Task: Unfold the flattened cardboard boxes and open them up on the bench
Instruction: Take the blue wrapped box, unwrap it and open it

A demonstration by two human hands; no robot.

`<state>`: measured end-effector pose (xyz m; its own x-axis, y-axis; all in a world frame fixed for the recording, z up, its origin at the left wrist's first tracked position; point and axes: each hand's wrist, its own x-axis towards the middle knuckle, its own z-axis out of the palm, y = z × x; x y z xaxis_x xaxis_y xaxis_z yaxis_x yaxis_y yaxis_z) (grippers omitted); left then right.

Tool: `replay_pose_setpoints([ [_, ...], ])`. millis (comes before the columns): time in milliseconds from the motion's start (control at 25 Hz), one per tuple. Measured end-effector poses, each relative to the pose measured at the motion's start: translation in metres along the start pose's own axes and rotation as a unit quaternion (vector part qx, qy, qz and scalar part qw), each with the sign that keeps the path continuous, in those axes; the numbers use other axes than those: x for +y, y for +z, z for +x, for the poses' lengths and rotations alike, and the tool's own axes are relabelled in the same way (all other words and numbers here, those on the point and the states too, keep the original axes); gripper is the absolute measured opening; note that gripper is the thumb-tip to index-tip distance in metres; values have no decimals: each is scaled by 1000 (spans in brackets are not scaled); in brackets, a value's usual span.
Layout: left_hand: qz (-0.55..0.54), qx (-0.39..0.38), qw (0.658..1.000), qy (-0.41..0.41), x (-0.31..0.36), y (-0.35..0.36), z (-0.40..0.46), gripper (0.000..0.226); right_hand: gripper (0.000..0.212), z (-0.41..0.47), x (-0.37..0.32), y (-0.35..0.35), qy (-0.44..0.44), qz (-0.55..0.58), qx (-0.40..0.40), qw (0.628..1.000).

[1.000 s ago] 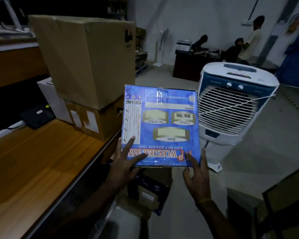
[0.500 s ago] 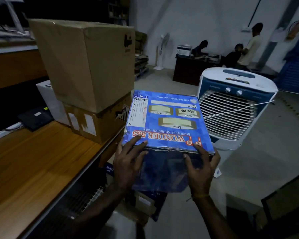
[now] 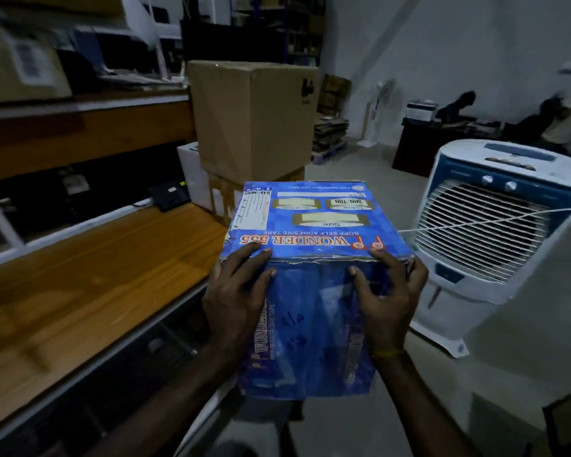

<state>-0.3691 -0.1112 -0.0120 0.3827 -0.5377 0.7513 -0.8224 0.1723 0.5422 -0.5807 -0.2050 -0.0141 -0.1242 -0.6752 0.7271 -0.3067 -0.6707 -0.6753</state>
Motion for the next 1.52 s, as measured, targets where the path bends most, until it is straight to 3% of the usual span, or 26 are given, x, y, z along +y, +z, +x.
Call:
replay_pose_setpoints([
  [520, 125, 194, 970, -68, -3, -192, 5, 33, 35, 7, -159, 119, -80, 171, -145, 971],
  [800, 238, 208, 942, -113, -39, -274, 60, 34, 37, 24, -228, 236, -77, 201, -231, 949],
  [960, 344, 193, 906, -153, -101, -310, 115, 36, 36, 41, -253, 319, -103, 180, -288, 935],
  [1120, 330, 193, 906, -180, -172, -317, 153, 35, 34, 38, -246, 403, -101, 108, -341, 928],
  [1280, 349, 99, 900, -240, -244, -319, 196, 31, 43, 39, -226, 484, -90, 24, -420, 903],
  [1520, 385, -108, 860, -316, -339, -309, 207, 37, 62, 32, -172, 556, -99, -84, -596, 792],
])
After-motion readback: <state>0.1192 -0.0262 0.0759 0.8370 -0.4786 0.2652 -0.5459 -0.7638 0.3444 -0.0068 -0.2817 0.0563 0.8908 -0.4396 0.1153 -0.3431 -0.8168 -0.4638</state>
